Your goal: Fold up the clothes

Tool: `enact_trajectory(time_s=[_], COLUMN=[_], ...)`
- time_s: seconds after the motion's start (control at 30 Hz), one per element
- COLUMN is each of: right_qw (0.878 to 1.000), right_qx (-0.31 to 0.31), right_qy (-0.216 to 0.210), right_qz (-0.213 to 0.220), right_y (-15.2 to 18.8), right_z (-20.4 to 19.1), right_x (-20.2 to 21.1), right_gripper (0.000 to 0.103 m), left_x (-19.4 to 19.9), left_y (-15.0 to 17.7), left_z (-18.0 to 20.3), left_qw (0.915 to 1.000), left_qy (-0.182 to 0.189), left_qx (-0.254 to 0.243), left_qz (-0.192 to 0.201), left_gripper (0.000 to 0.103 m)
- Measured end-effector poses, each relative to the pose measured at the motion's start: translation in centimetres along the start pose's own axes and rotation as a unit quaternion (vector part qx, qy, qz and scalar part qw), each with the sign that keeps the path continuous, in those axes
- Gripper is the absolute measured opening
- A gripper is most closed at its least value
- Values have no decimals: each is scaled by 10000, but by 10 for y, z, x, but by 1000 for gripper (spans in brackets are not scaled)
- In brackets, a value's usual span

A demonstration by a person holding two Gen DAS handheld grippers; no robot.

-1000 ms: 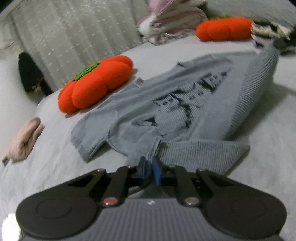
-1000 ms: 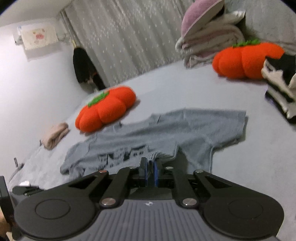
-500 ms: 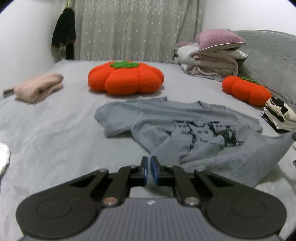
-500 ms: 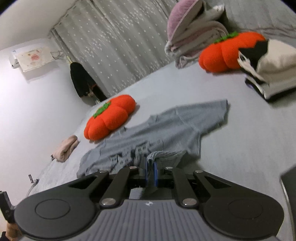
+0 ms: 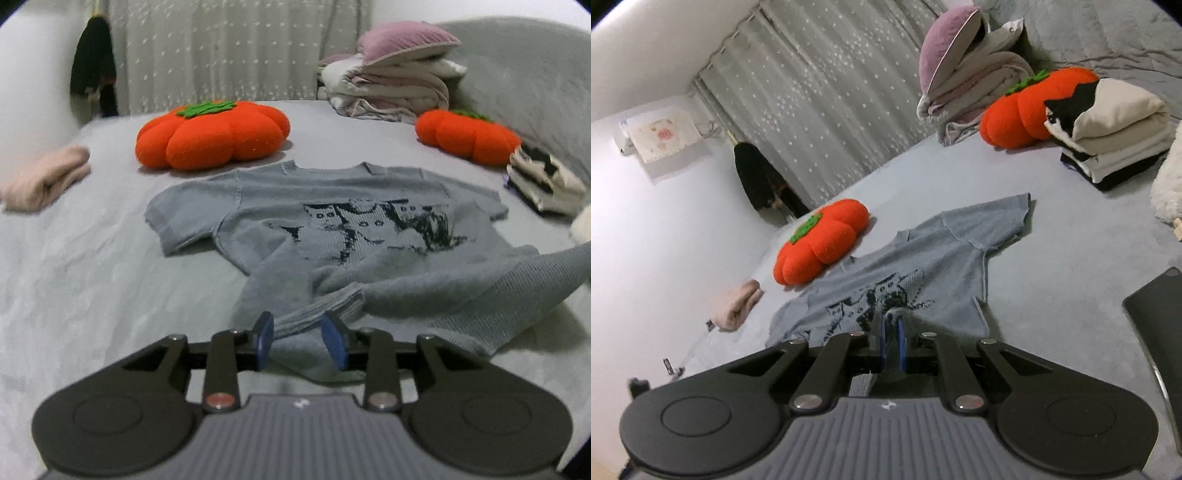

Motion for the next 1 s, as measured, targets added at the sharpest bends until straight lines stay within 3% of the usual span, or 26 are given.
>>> enact_trajectory(time_s=[0.07, 0.1, 0.17, 0.3, 0.43, 0.57, 0.73, 0.8, 0.87, 0.9, 1.0], right_qw=[10000, 10000, 10000, 9978, 9911, 9794, 9433, 9319, 9191, 9125, 9039], right_qx=[-20, -31, -11, 199, 874, 1780, 3032, 3326, 3652, 3806, 3986], right_qy=[-6, -3, 90, 314, 457, 139, 229, 222, 201, 191, 227], right_qz=[31, 35, -15, -540, -895, -948, -1328, -1428, -1466, -1484, -1535], right_y=[-1, -1, -1, 15, 32, 48, 81, 90, 98, 102, 109], right_z=[1, 2, 6, 12, 0, -26, -57, -66, -75, -79, -83], right_x=[9, 12, 11, -18, -40, -45, -64, -72, -77, -79, -89], right_gripper=[5, 5, 5, 8, 20, 48, 50, 50, 50, 50, 49], left_x=[-3, -5, -11, -26, -47, -58, -62, -63, -63, -63, -54], left_y=[0, 1, 0, -1, -1, 4, 14, 14, 12, 11, 7], left_z=[9, 15, 23, 32, 36, 37, 43, 41, 39, 38, 32], left_qw=[9997, 9990, 9969, 9912, 9863, 9865, 9816, 9830, 9850, 9859, 9890], left_qy=[-9, -10, -31, -200, -217, -15, 35, 30, 23, 13, 114], left_qx=[-254, -446, -784, -1295, -1635, -1616, -1873, -1785, -1654, -1593, -1378], left_qz=[39, 65, 96, 191, 87, -246, -356, -419, -493, -520, -520], left_gripper=[54, 57, 59, 62, 62, 49, 48, 41, 18, 13, 9])
Point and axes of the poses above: each gripper's, at about its wrist camera, not at the fingertips, and x roughly against the way its jaws point, z to its right, y to its underside, the point moved 2 cm from there along -x, roughly the way its jaws point, and after that the axes turned 8 degrees about x, right-handed, at the moved point
